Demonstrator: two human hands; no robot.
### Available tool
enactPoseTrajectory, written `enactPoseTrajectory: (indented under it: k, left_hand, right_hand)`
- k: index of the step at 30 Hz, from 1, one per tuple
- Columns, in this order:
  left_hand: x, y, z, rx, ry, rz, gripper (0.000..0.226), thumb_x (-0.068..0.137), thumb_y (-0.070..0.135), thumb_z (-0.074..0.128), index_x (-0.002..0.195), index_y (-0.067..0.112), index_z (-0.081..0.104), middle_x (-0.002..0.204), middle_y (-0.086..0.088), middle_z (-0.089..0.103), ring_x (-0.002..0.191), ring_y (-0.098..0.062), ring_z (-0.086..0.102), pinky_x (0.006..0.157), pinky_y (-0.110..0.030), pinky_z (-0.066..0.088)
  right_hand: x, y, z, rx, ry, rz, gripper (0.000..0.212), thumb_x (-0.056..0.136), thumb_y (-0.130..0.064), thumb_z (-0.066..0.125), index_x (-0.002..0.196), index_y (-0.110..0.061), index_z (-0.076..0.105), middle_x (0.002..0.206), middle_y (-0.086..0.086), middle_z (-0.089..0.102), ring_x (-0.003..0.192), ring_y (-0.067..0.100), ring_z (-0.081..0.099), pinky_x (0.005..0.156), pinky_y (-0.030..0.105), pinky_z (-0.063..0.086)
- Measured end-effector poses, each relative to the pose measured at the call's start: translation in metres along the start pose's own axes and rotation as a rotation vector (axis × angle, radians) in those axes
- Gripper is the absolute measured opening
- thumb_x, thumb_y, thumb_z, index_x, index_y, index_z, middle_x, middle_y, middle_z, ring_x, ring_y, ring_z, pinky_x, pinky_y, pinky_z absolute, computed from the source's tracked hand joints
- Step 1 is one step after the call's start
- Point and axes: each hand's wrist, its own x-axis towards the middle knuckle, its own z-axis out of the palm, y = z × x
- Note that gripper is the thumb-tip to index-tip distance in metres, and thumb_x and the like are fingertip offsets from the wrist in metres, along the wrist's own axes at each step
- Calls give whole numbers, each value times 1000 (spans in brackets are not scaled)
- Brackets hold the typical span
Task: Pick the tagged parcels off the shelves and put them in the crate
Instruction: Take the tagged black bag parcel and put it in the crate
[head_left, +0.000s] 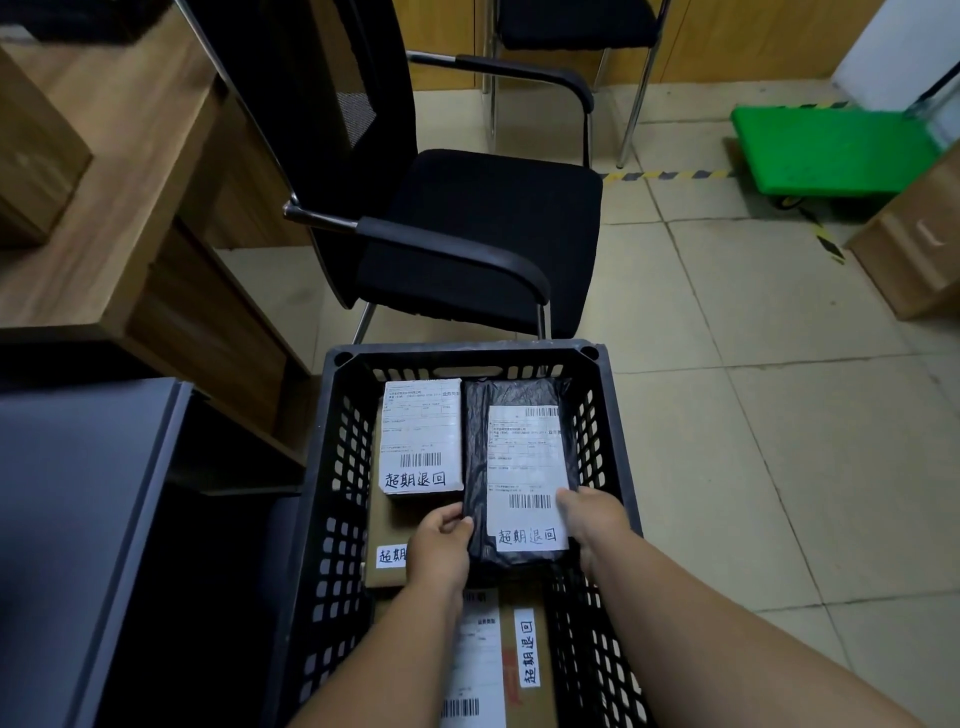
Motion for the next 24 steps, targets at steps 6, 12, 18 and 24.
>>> enactPoseTrajectory:
  k: [6, 12, 18, 24]
  left_hand:
    - [3, 0, 2, -32, 33, 14, 23, 92, -1, 53, 113, 4, 60, 99, -9, 64, 86, -20, 59, 78, -28, 46]
    - [2, -1, 3, -34, 46, 22, 21, 91, -2, 53, 110, 3, 60, 92, -8, 64, 80, -18, 59, 63, -21, 45]
    - [-2, 0, 0, 21, 28, 7, 28, 91, 4, 56, 120, 2, 57, 111, -12, 63, 93, -22, 57, 89, -30, 45]
    - [-19, 18, -12, 372, 74, 98, 23, 91, 27, 59, 107, 11, 61, 105, -8, 66, 96, -26, 61, 88, -34, 50]
  right_hand:
    - [0, -2, 4, -2, 24, 1, 24, 88, -6, 47, 69, -12, 62, 97, 22, 70, 94, 41, 67, 81, 57, 54]
    - [7, 2, 6, -11, 36, -22, 23, 88, -7, 48, 73, -12, 65, 92, 18, 71, 91, 38, 67, 82, 54, 55]
    - [7, -3, 6, -151, 46, -67, 21, 88, -12, 45, 88, -3, 65, 97, 18, 69, 89, 36, 66, 81, 43, 56]
    - [-16, -26, -3, -470, 136, -240, 22, 94, -21, 46, 94, -2, 56, 92, 12, 55, 83, 30, 52, 65, 27, 35]
